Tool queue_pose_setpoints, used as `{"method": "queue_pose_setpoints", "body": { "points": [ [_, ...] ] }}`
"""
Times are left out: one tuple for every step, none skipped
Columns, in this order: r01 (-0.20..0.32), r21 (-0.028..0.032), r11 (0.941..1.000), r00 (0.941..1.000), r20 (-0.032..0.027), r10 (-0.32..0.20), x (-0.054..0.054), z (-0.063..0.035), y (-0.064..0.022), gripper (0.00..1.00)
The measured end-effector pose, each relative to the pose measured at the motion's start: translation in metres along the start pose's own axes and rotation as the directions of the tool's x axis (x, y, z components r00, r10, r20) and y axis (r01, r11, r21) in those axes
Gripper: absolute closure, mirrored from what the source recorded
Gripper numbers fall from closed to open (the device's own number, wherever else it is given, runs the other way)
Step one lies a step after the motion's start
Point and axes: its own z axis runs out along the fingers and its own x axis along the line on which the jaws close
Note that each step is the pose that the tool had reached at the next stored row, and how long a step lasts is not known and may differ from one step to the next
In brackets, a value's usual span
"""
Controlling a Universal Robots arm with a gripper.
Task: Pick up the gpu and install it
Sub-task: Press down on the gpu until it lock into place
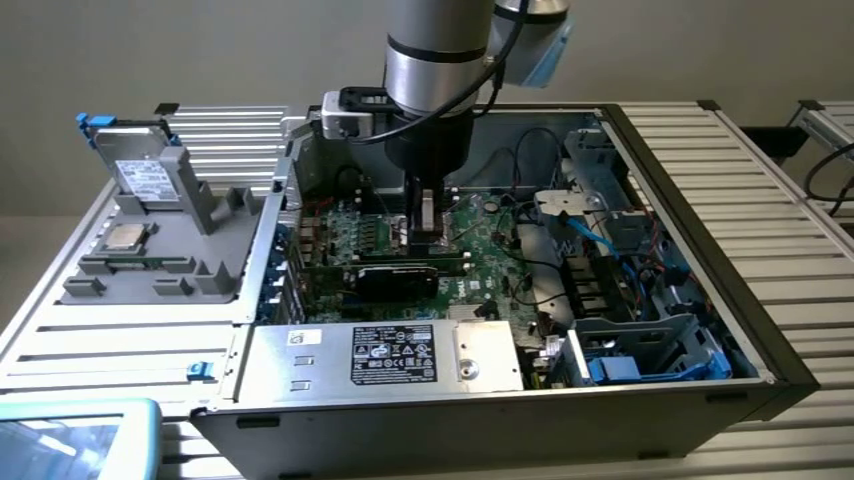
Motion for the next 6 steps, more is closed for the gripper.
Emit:
{"method": "queue_pose_setpoints", "body": {
  "points": [
    [0.0, 0.0, 1.0, 1.0, -0.0001, 0.0, 0.0, -0.0001, 0.0, 0.88],
    [0.0, 0.0, 1.0, 1.0, -0.0001, 0.0, 0.0, 0.0, 0.0, 0.88],
    [0.0, -0.0001, 1.0, 1.0, -0.0002, 0.0, 0.0, -0.0001, 0.0, 0.88],
    [0.0, 0.0, 1.0, 1.0, -0.0001, 0.0, 0.0, 0.0, 0.0, 0.88],
    [0.0, 0.0, 1.0, 1.0, -0.0001, 0.0, 0.0, 0.0, 0.0, 0.88],
    [0.0, -0.0001, 1.0, 1.0, -0.0002, 0.0, 0.0, -0.0001, 0.0, 0.88]
  ]
}}
